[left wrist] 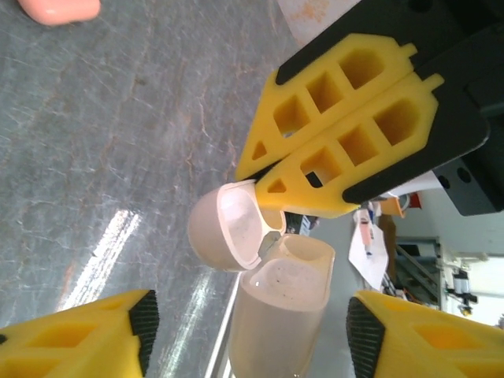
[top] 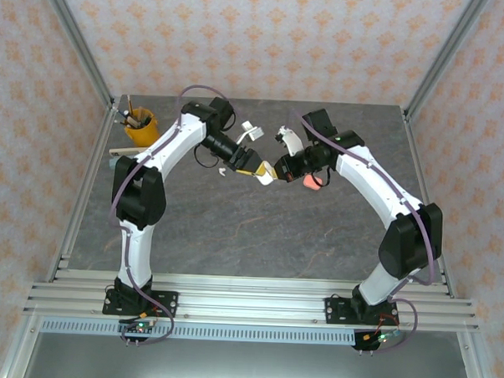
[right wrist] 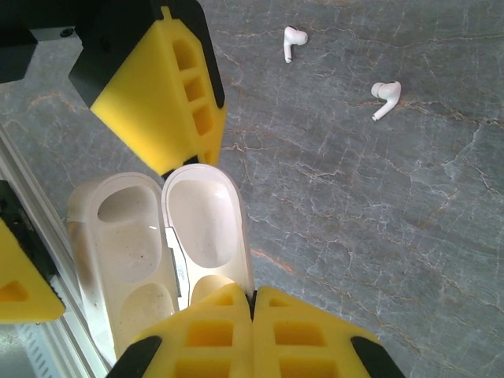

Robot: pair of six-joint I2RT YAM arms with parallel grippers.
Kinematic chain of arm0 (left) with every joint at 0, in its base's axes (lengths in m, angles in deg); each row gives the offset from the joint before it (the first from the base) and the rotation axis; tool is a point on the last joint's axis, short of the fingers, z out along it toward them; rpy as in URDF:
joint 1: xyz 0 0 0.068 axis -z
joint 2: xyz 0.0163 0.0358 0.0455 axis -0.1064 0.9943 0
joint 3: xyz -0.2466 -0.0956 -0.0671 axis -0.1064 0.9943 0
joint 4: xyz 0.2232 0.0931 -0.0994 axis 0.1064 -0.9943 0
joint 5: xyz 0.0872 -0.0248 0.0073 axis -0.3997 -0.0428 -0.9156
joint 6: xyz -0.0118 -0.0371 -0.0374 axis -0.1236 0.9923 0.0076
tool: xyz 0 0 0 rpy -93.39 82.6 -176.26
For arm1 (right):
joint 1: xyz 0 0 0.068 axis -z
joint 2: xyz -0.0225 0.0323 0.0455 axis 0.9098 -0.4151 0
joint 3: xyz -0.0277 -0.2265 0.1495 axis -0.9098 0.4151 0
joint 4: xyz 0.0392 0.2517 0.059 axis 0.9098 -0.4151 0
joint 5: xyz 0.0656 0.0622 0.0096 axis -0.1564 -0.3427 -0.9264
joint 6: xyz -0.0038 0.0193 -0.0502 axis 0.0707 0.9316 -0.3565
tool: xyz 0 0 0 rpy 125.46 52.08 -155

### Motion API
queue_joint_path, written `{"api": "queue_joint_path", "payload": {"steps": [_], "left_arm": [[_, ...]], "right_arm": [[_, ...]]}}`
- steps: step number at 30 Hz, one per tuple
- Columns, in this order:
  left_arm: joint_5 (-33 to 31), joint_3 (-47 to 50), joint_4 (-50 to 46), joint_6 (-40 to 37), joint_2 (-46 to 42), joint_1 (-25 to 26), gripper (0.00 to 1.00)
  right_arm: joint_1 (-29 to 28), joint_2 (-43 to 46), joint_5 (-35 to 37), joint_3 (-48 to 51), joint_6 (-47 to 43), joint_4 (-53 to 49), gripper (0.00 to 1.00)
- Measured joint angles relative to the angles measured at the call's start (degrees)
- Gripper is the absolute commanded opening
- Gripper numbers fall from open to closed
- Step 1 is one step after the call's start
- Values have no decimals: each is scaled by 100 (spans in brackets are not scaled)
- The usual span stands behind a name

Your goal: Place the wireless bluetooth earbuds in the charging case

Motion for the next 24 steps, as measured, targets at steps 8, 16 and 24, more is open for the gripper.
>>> {"api": "queue_joint_path", "payload": {"steps": [8,16,24], "left_arm": [[363,-396,-988,-905,208,0,54],[721,-898,-1910,-2076,837,0,49],[916,-1152,-2092,-2531,1049,0,35]], "right_arm": [[0,-39,-52,-2,-24,-2,0],[0,-55,-94,-39,-24,2,0],[-26,-90,-103,-42,-22,2,0]]}}
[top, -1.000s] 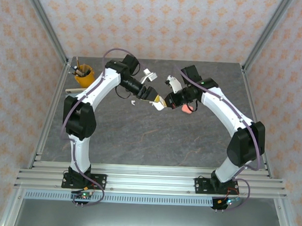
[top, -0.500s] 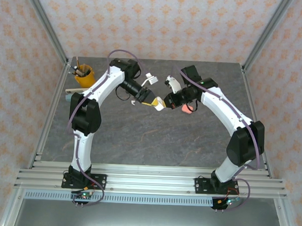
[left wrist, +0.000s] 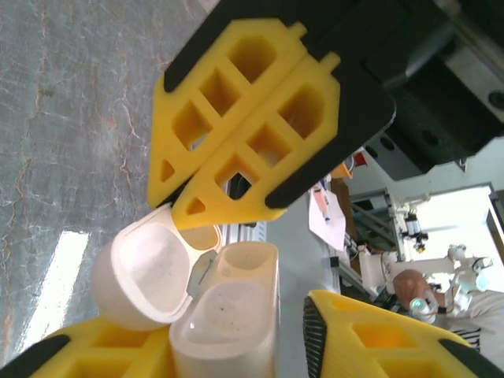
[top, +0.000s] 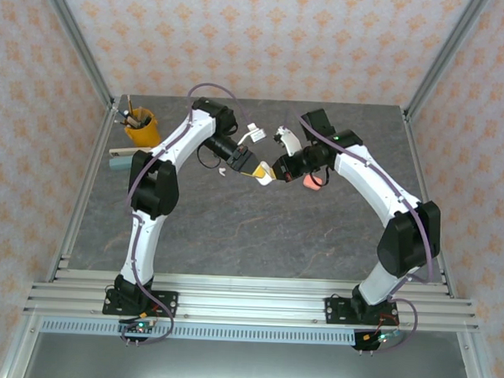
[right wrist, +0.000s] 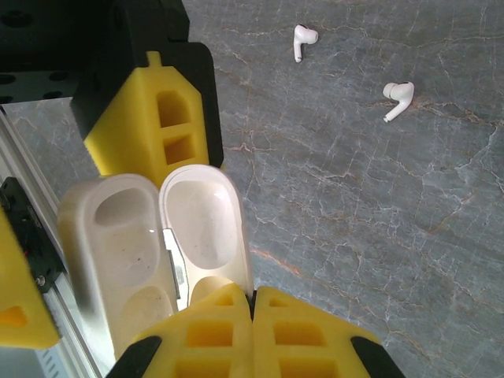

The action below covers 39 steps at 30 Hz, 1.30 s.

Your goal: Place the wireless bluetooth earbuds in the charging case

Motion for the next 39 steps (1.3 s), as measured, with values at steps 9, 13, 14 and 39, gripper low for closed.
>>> {"api": "queue_joint_path", "payload": {"steps": [9,13,14,39], "left_arm": [[-2,0,-28,-87,20,-7,21],[-15,0,-46,-107,20,-20,2],[-9,0,-46,-138,20,-28,0],[-4398,1327,3967,4535,-2085,190,0]], "right_arm": [[0,-17,-20,-59,2,0,0],[0,-20,20,-63,48,0,16],[0,-20,42,-79,125,4,27],[527,1880,1558,1364,3521,933,55]]}}
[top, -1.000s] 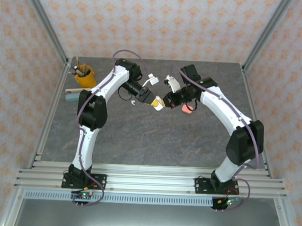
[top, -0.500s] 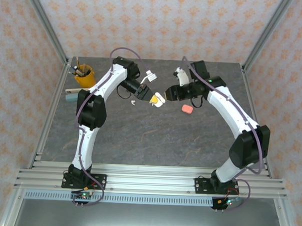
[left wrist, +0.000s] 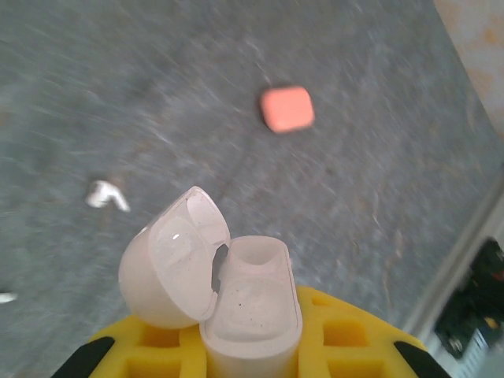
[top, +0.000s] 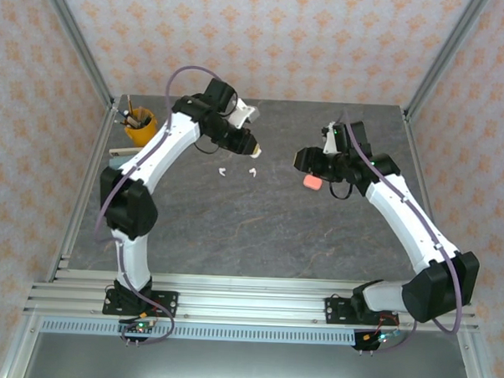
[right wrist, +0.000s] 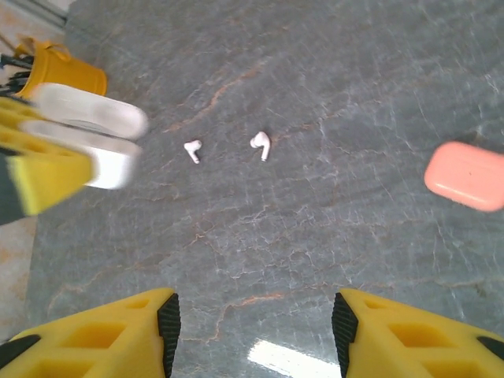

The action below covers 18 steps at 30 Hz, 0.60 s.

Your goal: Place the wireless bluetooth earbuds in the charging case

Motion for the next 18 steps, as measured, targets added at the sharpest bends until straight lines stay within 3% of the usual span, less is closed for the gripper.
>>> {"api": "queue_joint_path", "payload": {"steps": [5,11,15,18], "left_arm": [[-1008,1202,1370,483,-1357,9,0],[-2441,3346,3416,380,-2876,173,0],[-3230,4673,4483,225,-3628,289,0],[-3480,5445,5263,85,-3987,256,0]], "right_arm": [[-96,-413,348,-9,601,9,55],[-446,-1279,763,-229,1064,-92,55],[-793,-1996,920,-914,1248,-203,54],[-1051,-2686,1029,-1733,1292,-350,54]]}}
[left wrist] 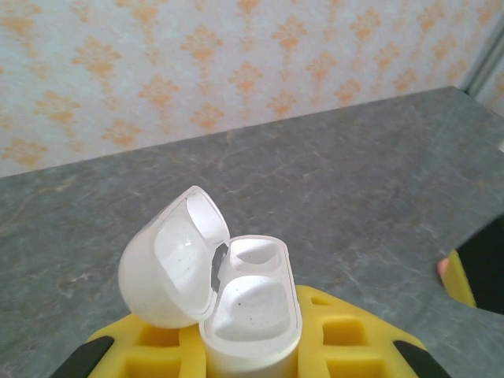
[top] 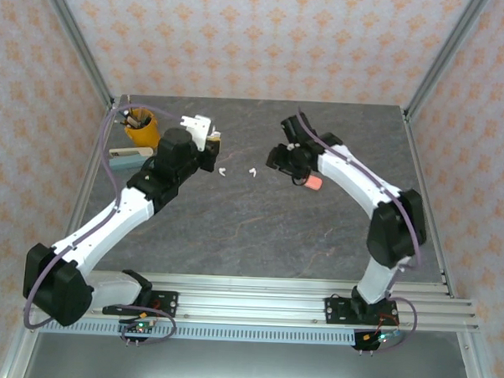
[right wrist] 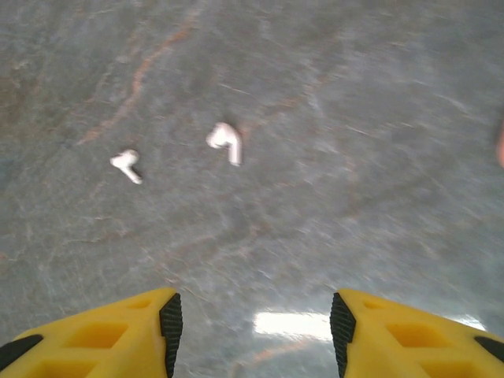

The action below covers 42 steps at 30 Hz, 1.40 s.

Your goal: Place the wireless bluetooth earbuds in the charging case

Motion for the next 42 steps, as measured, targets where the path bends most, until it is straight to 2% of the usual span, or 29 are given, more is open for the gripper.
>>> {"api": "queue_joint_path", "payload": {"steps": [6,11,17,28,34,42], "left_arm": [[-26,1058,1211,-50,-446,-326,0],[48,1440,1912,17,-717,-732,0],[50,1593,2446,162,-988,-922,0],[63,1803,2669,275,-1180,-1080,0],[70,1873,2675,363,-1305,-1128,0],[70,1893,2699,461,-1325,-1128,0]], "right_arm": [[-516,-1523,232,-1856,-37,-452,54],[-855,-2771,361,-3407,-201,-951,56],[-1121,-3930,553,-4937,-492,-1445,59],[-1298,-4509,962,-5248,-1047,-1311,61],[-1325,-4739,1047,-5639,-1132,-1141,60],[-1329,-4979,1207,-5687,-1176,-999,59]]}}
